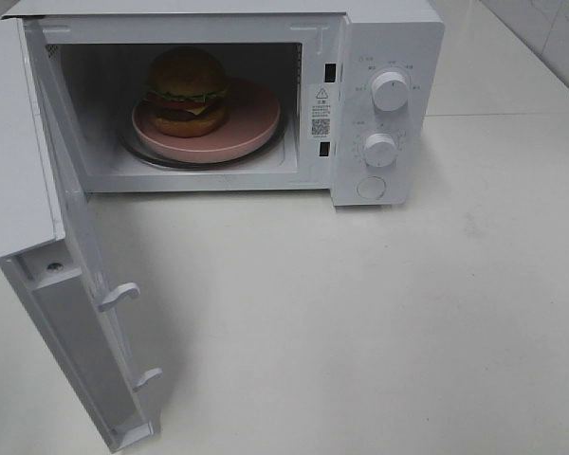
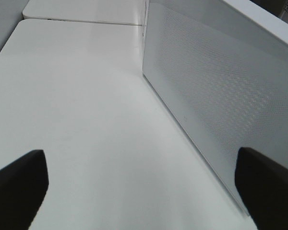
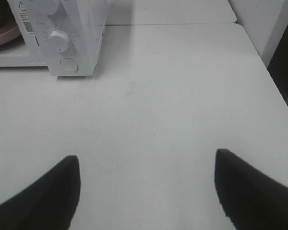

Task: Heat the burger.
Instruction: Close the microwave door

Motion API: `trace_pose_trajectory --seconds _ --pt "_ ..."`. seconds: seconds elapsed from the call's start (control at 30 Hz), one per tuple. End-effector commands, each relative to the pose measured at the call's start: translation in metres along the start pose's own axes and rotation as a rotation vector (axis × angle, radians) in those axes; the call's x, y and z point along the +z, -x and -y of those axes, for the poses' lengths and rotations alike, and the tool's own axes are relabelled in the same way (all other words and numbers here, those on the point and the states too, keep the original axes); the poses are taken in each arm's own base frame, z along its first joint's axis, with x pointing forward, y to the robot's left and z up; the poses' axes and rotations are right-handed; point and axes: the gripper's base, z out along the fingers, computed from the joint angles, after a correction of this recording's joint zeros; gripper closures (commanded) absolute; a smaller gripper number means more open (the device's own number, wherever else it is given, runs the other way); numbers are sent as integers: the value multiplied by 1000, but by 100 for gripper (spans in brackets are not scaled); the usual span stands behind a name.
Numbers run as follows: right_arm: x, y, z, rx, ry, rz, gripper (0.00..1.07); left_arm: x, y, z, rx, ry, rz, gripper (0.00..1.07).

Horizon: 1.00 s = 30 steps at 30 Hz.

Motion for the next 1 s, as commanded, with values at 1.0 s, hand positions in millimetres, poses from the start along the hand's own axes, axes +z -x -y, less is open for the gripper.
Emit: trace_pose_trajectory --seconds 1.0 --pt "-3 -2 0 1 -6 28 32 -2 -2 0 1 2 12 9"
